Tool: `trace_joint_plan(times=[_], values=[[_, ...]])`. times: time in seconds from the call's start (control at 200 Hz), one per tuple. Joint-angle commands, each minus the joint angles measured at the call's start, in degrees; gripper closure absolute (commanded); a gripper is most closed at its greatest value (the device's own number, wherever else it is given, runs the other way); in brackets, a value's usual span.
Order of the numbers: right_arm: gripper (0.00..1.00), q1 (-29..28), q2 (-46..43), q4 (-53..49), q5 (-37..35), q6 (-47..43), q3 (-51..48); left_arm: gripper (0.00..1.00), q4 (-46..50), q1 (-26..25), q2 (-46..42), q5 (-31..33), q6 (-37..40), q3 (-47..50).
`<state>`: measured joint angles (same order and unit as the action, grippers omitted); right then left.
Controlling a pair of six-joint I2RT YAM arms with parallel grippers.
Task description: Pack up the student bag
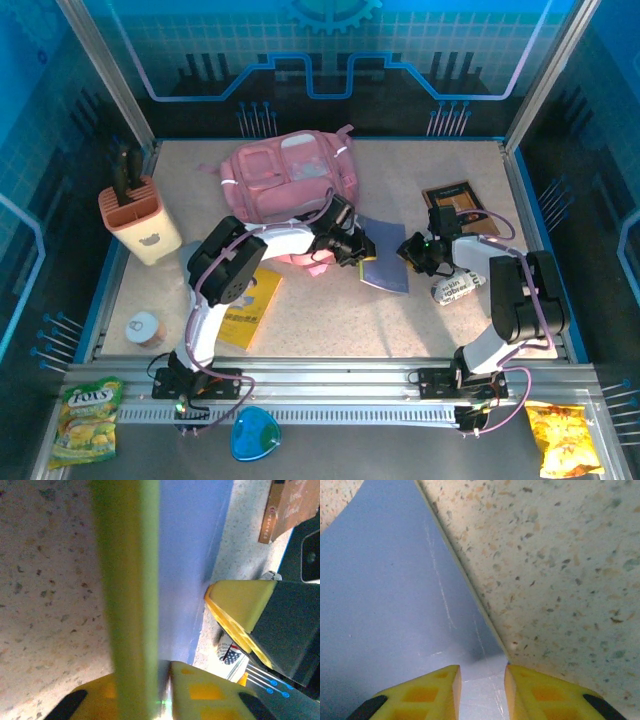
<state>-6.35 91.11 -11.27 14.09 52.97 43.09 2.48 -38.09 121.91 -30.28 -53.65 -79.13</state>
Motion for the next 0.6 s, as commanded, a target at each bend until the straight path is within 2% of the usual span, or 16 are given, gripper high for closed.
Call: trace_joint_plan(times=[0.0,0.09,0.31,0.465,0.595], values=[[0.64,0.0,-3.3,-0.9,1.5,-0.7,-2.1,0.92,1.9,0.4,-5.9,2.0,1.8,0.2],[0.55,0.3,-7.2,3.7,3.7,-0.3,-4.3,1.0,2.7,0.9,-8.4,2.8,2.6,0.5],[0.3,0.5,-16.6,17.1,9.7,4.4,-10.0,1.0,2.3,4.7,-15.3,4.5,2.9,2.7],[0.18,-1.1,-19.2,31.3,12.5,13.7,-14.3,1.0,-1.5,8.6,-21.4,7.6,0.9,7.1],[0.14,-5.3,-18.5,42.2,11.5,20.9,-15.7,1.0,-10.7,12.1,-25.7,10.1,-6.2,13.6]])
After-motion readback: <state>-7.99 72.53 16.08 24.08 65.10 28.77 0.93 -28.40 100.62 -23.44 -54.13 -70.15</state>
